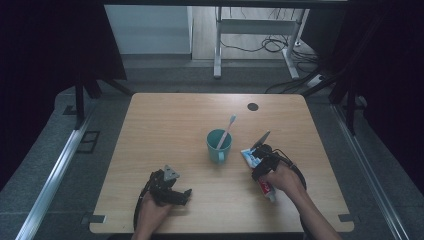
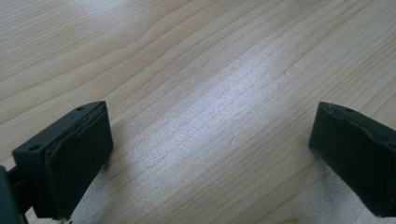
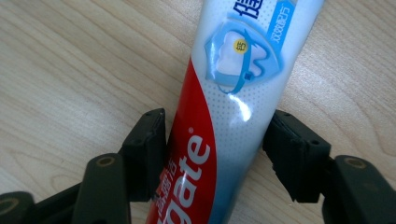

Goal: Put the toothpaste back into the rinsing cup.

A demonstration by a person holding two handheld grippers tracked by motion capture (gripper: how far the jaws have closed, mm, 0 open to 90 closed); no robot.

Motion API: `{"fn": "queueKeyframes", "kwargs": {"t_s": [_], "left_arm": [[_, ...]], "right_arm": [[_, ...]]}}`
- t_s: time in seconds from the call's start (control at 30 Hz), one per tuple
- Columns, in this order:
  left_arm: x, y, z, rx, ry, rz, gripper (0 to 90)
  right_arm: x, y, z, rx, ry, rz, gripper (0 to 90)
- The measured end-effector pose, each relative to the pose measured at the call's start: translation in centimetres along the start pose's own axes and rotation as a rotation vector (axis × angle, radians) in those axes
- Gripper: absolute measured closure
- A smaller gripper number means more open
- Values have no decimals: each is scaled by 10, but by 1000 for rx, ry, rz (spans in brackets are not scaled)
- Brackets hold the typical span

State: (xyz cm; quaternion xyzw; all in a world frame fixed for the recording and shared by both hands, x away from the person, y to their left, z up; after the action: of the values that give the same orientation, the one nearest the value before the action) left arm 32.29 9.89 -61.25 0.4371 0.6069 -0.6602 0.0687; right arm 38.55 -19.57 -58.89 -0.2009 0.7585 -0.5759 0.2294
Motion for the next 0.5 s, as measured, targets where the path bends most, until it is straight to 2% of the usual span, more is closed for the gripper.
{"fn": "queueKeyframes", "kwargs": {"t_s": [0.13,0.27,0.4,0.5], "left_arm": [[0,0,0,0,-3,-1,0],[0,0,0,0,-1,0,0],[0,0,0,0,-2,-1,0],[0,0,0,0,-2,-1,0]], "right_arm": [[-2,1,0,16,23,-17,427],[-1,-1,0,12,54,-16,510],[0,-4,0,-9,47,-10,614],[1,-6,0,-18,41,1,659]]}}
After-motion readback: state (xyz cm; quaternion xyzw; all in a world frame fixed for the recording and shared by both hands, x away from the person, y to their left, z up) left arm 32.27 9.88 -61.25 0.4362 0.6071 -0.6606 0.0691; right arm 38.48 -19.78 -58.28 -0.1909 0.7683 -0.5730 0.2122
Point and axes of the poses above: each handheld gripper's, and its own axes: y roughly forward along the jaws, x roughly out of its underside, z roughly to its right, the point moved 9 cm from there along y, roughly forward along the jaws, and after that the axes turned 11 degrees about -x, right-handed, at the moved point
